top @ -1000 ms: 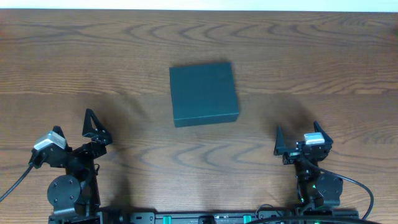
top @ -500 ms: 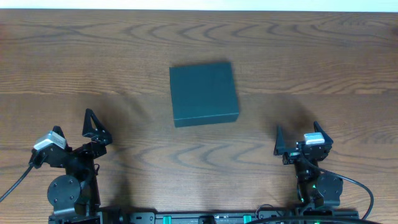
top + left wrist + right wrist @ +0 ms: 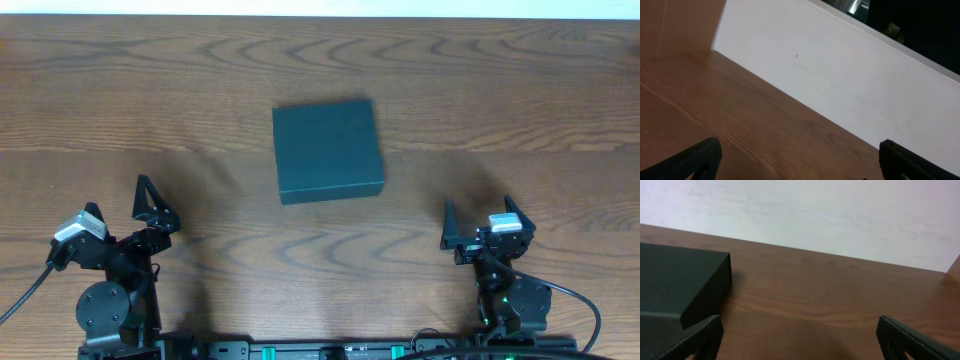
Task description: Pack container
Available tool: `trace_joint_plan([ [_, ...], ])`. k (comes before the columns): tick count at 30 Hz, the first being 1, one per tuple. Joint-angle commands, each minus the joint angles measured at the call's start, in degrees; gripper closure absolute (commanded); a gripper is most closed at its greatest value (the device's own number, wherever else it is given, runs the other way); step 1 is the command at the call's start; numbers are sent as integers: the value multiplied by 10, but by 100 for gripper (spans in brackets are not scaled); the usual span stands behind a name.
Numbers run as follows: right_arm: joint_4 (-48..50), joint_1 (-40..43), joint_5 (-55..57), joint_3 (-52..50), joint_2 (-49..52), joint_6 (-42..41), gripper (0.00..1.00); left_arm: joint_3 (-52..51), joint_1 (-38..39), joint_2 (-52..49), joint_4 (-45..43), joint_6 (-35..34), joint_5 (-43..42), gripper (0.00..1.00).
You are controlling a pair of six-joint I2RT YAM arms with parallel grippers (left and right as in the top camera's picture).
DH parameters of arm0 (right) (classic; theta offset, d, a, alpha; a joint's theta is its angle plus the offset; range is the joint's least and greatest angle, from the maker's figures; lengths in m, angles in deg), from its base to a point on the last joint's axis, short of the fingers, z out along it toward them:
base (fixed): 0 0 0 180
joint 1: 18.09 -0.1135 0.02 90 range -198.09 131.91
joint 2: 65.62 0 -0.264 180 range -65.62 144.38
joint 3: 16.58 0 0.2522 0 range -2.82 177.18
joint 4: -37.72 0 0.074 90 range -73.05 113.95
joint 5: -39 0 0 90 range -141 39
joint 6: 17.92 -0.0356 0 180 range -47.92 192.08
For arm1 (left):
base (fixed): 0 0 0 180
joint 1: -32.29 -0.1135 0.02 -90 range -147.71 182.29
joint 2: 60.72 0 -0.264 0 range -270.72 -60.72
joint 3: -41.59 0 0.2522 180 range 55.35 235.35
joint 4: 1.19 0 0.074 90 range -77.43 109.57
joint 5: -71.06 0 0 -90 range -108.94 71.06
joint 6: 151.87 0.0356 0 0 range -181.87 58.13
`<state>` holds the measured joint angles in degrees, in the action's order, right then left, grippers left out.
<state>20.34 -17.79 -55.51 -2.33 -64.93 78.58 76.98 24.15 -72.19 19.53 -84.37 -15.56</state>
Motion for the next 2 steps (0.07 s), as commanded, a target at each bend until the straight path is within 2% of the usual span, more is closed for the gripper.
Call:
trace_joint_plan([
  [1, -1, -9, -4, -2, -4, 4, 1, 2, 2, 7, -5, -2, -4, 1],
  [2, -1, -9, -4, -2, -3, 4, 1, 2, 2, 7, -5, -2, -4, 1],
])
